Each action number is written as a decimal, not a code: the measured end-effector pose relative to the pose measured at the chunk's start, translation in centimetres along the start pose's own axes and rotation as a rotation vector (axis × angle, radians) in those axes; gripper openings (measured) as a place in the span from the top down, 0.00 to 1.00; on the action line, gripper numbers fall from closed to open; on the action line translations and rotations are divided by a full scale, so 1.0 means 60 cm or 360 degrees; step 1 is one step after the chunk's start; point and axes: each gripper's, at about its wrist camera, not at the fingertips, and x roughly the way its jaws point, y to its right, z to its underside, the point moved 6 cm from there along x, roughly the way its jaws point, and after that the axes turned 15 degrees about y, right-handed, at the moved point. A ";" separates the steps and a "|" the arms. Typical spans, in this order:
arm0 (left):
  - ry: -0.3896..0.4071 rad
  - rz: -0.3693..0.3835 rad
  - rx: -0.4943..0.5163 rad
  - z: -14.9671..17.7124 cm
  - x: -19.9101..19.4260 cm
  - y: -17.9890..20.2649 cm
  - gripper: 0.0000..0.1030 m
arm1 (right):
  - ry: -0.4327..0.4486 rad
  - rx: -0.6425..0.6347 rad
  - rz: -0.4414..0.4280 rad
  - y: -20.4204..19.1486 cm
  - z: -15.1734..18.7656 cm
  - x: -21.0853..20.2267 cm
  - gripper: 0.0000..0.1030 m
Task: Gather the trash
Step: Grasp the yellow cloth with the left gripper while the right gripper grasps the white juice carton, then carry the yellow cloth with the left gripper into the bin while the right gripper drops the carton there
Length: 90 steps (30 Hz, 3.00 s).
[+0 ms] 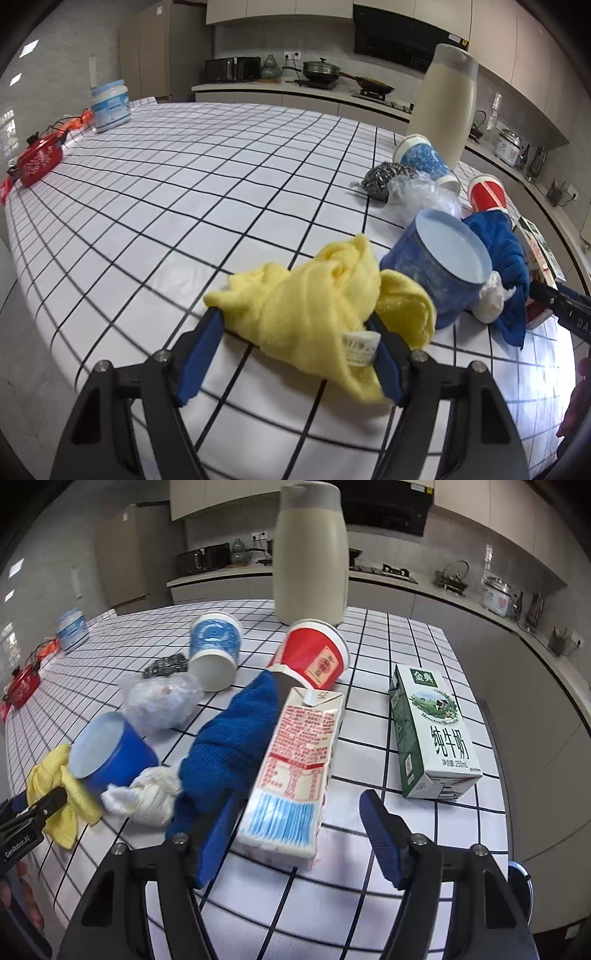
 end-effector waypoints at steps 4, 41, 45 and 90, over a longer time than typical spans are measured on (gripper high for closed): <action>0.0003 0.0067 -0.0007 -0.009 0.008 0.001 0.51 | -0.0033 0.0045 -0.0024 0.008 0.000 0.019 0.64; 0.0196 0.0576 0.0134 -0.004 -0.220 0.355 0.71 | 0.0246 0.0252 0.0159 0.362 0.073 -0.351 0.64; 0.0176 0.0656 0.0177 0.021 -0.244 0.425 0.71 | 0.0238 0.0282 0.0228 0.427 0.106 -0.396 0.64; -0.0660 0.0917 0.0501 0.423 -0.088 0.852 0.60 | -0.0408 0.0030 -0.0078 0.679 0.464 -0.175 0.63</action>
